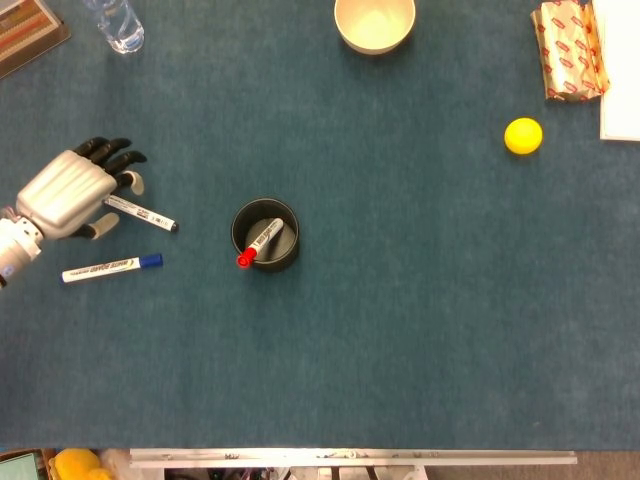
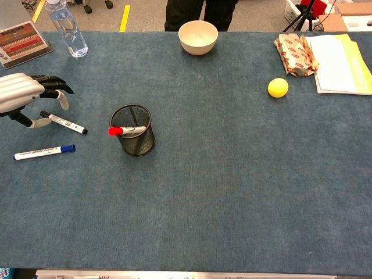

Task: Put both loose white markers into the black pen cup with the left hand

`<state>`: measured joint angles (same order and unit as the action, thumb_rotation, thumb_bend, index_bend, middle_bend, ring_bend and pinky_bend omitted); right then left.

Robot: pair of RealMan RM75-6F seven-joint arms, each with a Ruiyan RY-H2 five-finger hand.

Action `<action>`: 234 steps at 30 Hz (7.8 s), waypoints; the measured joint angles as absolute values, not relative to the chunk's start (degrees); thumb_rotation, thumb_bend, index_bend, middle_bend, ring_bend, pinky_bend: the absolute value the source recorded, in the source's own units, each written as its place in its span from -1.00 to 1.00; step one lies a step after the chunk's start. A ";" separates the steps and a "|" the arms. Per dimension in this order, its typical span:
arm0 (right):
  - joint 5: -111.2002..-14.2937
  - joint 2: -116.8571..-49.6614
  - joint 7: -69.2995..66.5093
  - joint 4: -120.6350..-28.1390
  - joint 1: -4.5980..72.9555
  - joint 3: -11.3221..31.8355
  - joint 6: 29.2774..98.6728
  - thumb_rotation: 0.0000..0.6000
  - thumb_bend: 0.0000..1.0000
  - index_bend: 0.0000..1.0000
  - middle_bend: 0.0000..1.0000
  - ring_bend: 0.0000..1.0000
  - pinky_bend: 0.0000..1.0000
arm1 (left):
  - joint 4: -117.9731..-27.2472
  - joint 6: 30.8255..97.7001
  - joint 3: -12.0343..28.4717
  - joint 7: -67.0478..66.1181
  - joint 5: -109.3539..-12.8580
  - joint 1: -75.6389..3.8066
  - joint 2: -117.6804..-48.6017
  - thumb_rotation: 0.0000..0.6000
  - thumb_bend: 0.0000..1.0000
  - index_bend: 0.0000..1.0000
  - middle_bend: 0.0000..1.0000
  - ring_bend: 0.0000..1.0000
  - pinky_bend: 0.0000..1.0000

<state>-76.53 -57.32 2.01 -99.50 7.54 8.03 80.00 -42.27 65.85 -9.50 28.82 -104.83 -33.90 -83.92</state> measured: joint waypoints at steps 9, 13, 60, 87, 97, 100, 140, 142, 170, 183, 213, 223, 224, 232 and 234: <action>-76.30 -57.47 1.80 -99.06 7.40 7.99 80.08 1.00 -0.74 -0.59 -0.39 -0.68 -0.37 | -40.15 65.38 -10.61 27.58 -104.24 -34.03 -86.28 1.00 -0.35 -0.27 -0.68 -0.83 -0.67; -76.28 -57.62 1.67 -98.81 7.33 7.89 80.04 1.00 -0.74 -0.59 -0.39 -0.68 -0.37 | -39.43 65.02 -10.87 27.38 -103.78 -34.08 -87.09 1.00 -0.35 -0.24 -0.68 -0.83 -0.67; -76.21 -56.97 -0.47 -97.59 5.74 7.80 81.30 1.00 -0.74 -0.59 -0.39 -0.68 -0.37 | -40.39 61.73 -11.88 23.87 -100.64 -35.46 -90.13 1.00 -0.35 -0.05 -0.68 -0.83 -0.67; -76.75 -57.00 -1.58 -96.94 5.30 7.83 81.72 1.00 -0.74 -0.59 -0.39 -0.68 -0.37 | -45.23 62.96 -10.36 29.06 -98.16 -35.44 -86.75 1.00 -0.35 0.09 -0.63 -0.81 -0.67; -77.13 -57.96 -2.17 -95.99 5.77 7.78 81.05 1.00 -0.74 -0.59 -0.39 -0.68 -0.37 | -59.40 63.40 -8.56 38.48 -95.58 -36.24 -76.50 1.00 -0.35 0.13 -0.61 -0.81 -0.67; -77.27 -58.22 -2.28 -95.76 5.91 7.75 80.87 1.00 -0.74 -0.59 -0.39 -0.68 -0.37 | -64.73 62.88 -8.38 43.74 -95.12 -36.80 -72.70 1.00 -0.35 0.14 -0.60 -0.81 -0.67; -77.04 -59.11 -4.81 -92.92 5.73 7.50 80.14 1.00 -0.74 -0.59 -0.39 -0.68 -0.37 | -90.47 54.46 -1.33 60.62 -91.84 -46.26 -66.79 1.00 -0.35 0.13 -0.59 -0.81 -0.67; -76.98 -59.04 -5.08 -92.78 5.52 7.46 80.30 1.00 -0.74 -0.59 -0.39 -0.68 -0.37 | -90.94 53.89 -0.91 60.27 -91.30 -46.54 -67.00 1.00 -0.35 0.13 -0.59 -0.81 -0.67; -77.58 -58.35 -7.06 -92.22 4.31 7.50 81.53 1.00 -0.74 -0.59 -0.39 -0.68 -0.37 | -87.30 51.25 -0.88 49.61 -88.40 -45.06 -71.24 1.00 -0.35 -0.43 -0.74 -0.87 -0.67; -78.12 -58.82 -7.07 -91.97 5.15 7.61 80.61 1.00 -0.74 -0.59 -0.39 -0.68 -0.37 | -83.39 58.56 -4.65 40.41 -89.72 -37.15 -63.27 1.00 -0.35 -0.07 -0.70 -0.87 -0.67; -79.04 -59.07 -5.74 -93.32 6.01 7.44 80.39 1.00 -0.74 -0.59 -0.39 -0.68 -0.37 | -80.99 60.64 -8.59 14.75 -88.97 -26.42 -66.30 1.00 -0.35 -0.18 -0.70 -0.87 -0.67; -78.96 -58.80 -6.00 -93.42 5.65 7.32 80.79 1.00 -0.74 -0.59 -0.39 -0.68 -0.37 | -81.49 58.87 -7.06 7.02 -87.87 -26.32 -71.46 1.00 -0.35 -0.18 -0.70 -0.87 -0.67; -78.95 -58.76 -6.06 -93.38 5.60 7.30 80.85 1.00 -0.74 -0.59 -0.39 -0.68 -0.37 | -81.36 58.55 -6.91 6.36 -87.61 -26.34 -71.91 1.00 -0.35 -0.18 -0.70 -0.87 -0.67; -79.07 -58.65 -6.65 -93.00 5.34 7.19 81.11 1.00 -0.74 -0.59 -0.39 -0.68 -0.37 | -79.76 57.69 -6.35 2.74 -86.17 -25.84 -74.60 1.00 -0.35 -0.17 -0.70 -0.87 -0.67; -79.10 -58.64 -6.80 -92.89 5.27 7.16 81.17 1.00 -0.74 -0.59 -0.39 -0.68 -0.37 | -79.43 57.59 -6.32 2.31 -86.02 -25.66 -75.07 1.00 -0.35 -0.17 -0.70 -0.87 -0.67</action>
<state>-79.10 -58.64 -6.80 -92.89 5.27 7.16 81.17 -79.43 57.59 -6.32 2.31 -86.02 -25.66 -75.07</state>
